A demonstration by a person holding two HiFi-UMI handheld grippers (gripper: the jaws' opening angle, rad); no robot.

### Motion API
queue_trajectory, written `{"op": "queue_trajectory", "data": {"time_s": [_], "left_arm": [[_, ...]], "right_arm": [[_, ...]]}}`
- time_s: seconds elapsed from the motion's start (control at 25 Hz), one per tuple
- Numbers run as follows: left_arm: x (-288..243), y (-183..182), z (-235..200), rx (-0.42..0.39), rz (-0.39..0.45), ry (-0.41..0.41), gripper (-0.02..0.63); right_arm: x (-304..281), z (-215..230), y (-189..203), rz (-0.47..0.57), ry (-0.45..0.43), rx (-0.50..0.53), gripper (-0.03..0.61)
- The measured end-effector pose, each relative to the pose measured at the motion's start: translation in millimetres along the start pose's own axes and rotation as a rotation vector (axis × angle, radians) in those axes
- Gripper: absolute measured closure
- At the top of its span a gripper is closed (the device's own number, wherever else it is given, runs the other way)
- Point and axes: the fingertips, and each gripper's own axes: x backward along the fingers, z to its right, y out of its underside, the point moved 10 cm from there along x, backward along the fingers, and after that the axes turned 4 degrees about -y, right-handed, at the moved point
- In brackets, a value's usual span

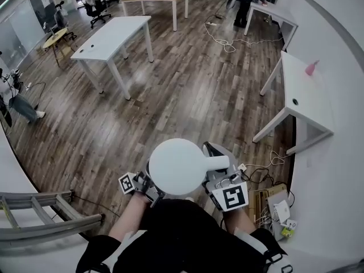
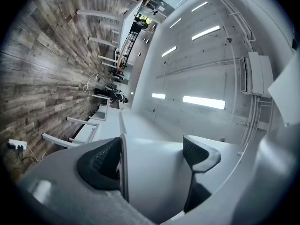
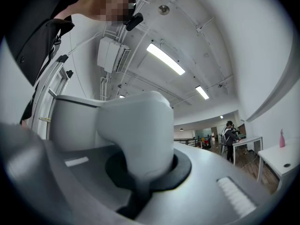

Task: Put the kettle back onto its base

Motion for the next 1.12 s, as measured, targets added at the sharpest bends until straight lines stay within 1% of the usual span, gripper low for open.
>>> {"op": "queue_trajectory", "data": {"time_s": [0.2,0.28,0.4,0.56,0.72,0.88,1.0,1.12], "left_arm": [[-1.8,5.9,-7.0,-0.001,0.028,-0.018,0.190],[-2.7,1.9,-9.1,0.000,0.034,-0.018,0.190],[-10.0,-12.5,-12.9,0.001,0.035,-0.009,0.190],[-29.5,-42.1,-17.0,0.009,0.019,0.019,0.190],[-57.4,-79.0,-19.3,0.028,-0.011,0.045,0.190],[-75.2,-118.2,-14.9,0.017,-0.034,0.075,0.190],[-78.2,-148.0,-11.6,0.011,-0.025,0.082,0.190],[-75.0,-177.3,-4.4,-0.006,-0.001,0.081,0.190]], "right_arm": [[-0.9,11.0,4.4,-0.011,-0.013,-0.028,0.574],[-6.0,12.9,7.4,-0.021,-0.018,-0.031,0.574],[-21.2,18.3,9.9,-0.030,-0.017,-0.009,0.574],[-50.3,25.0,10.5,-0.006,-0.009,0.031,0.574],[-86.1,34.3,10.4,-0.001,0.011,0.070,0.574],[-124.0,33.3,8.8,0.023,0.018,0.085,0.574],[-154.7,30.5,12.1,-0.024,0.023,0.084,0.574],[-187.1,25.4,17.6,-0.025,0.003,0.071,0.574]]}}
